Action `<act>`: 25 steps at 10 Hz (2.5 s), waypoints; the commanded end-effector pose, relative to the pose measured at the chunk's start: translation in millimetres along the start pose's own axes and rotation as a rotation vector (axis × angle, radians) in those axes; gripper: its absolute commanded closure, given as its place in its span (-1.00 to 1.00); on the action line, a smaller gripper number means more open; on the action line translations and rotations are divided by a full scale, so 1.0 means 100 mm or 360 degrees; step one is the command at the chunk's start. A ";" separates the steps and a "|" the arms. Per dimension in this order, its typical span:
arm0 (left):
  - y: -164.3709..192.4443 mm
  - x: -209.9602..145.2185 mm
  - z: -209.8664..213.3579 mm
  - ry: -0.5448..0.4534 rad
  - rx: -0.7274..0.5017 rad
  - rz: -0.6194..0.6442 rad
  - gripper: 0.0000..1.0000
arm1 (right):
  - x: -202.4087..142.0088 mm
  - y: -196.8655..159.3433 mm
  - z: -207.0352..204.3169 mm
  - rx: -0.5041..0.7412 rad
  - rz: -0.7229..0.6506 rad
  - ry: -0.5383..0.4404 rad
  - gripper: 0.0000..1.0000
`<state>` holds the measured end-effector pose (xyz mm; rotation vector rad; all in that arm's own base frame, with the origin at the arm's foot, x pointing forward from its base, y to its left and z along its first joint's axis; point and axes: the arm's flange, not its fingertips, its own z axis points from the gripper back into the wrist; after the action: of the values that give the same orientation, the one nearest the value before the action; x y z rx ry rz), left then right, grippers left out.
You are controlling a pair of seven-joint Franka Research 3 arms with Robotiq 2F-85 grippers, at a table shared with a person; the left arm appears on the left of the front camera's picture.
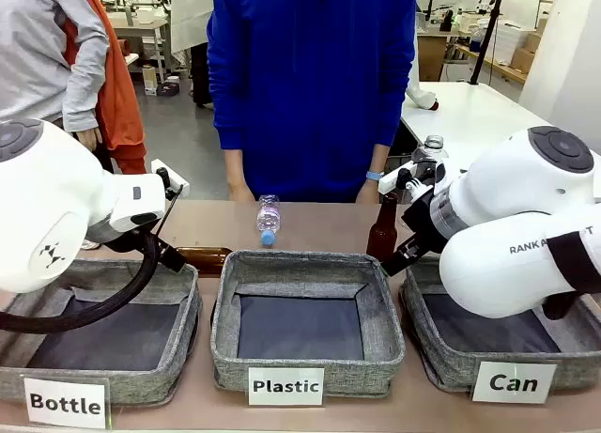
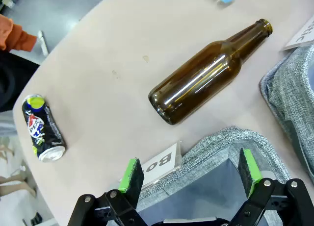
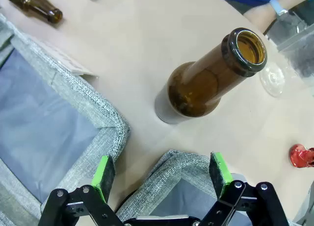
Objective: Sort the can waste into the basket.
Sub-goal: Pick up the can waste from the table and place it in the right Fabric basket.
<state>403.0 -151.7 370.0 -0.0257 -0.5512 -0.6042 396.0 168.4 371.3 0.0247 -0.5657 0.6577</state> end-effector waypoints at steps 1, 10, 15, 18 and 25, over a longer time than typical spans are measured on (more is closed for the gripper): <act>0.00 0.00 0.00 0.0000 0.0000 0.0000 -1.00 | 0.00 0.00 0.00 0.0000 0.0000 0.0000 -1.00; 0.00 0.00 0.00 0.0000 0.0000 0.0000 -1.00 | 0.00 0.00 0.00 0.0000 0.0000 0.0000 -1.00; 0.05 0.11 0.88 -0.0038 -0.0196 0.0051 -1.00 | 0.20 -0.15 1.14 0.0083 0.0024 -0.0033 -1.00; 0.45 -0.35 1.86 -0.0162 -0.0467 0.0150 -1.00 | -0.28 -0.48 2.12 0.0308 -0.0059 -0.0041 -1.00; 2.52 -2.57 1.84 -0.0888 -0.1317 0.1245 -1.00 | -2.55 -2.60 2.00 0.1210 -0.1388 -0.0660 -1.00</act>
<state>250.7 229.0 437.7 -1.0962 -0.7260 -0.0275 253.7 -207.0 460.6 0.9805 -0.6149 0.0219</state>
